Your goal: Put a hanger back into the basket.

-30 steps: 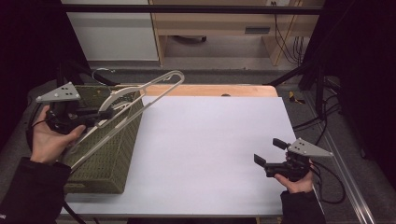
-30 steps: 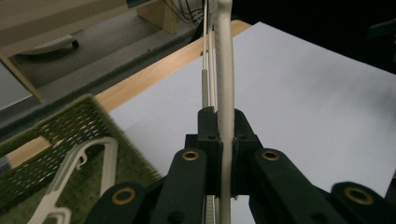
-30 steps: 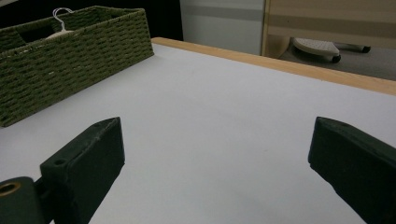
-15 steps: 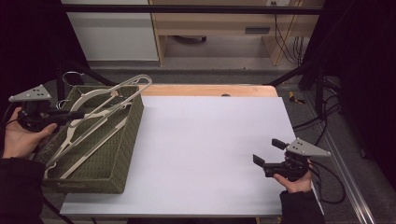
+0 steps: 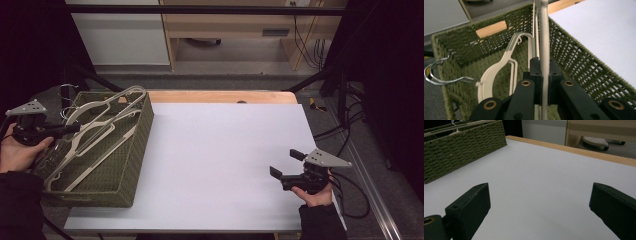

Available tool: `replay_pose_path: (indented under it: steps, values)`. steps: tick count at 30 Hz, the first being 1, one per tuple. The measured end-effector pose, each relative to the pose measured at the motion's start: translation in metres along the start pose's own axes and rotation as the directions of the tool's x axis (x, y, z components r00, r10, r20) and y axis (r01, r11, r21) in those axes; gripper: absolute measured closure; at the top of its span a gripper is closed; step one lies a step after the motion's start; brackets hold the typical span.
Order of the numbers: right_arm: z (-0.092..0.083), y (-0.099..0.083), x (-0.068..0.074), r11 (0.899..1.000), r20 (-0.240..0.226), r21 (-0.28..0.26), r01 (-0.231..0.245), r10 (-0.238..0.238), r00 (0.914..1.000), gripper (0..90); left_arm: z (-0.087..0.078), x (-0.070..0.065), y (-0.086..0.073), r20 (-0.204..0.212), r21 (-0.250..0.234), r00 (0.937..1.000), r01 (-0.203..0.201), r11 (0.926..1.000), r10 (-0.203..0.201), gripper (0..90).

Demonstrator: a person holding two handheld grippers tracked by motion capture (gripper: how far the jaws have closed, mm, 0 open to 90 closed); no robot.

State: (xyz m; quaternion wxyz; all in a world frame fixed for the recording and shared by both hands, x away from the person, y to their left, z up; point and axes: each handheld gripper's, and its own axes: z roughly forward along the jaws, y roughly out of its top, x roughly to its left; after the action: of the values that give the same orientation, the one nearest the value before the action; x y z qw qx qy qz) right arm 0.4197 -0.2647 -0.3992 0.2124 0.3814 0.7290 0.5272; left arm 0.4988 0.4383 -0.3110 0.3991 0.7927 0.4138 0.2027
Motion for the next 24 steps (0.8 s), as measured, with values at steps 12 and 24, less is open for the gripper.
replay_pose_path:
  steps: [12,24]
  values:
    - [-0.001,0.000,0.001,1.000,-0.001,0.000,-0.004,0.004,1.0000,4.5,0.031,-0.003,-0.025,0.023,0.065,0.9943,0.102,0.9926,-0.104,85.7]
    - [0.001,0.000,0.002,1.000,-0.003,0.003,0.001,-0.001,1.0000,4.6,0.050,-0.003,-0.041,-0.006,0.131,0.9843,0.176,0.9756,-0.177,82.8]
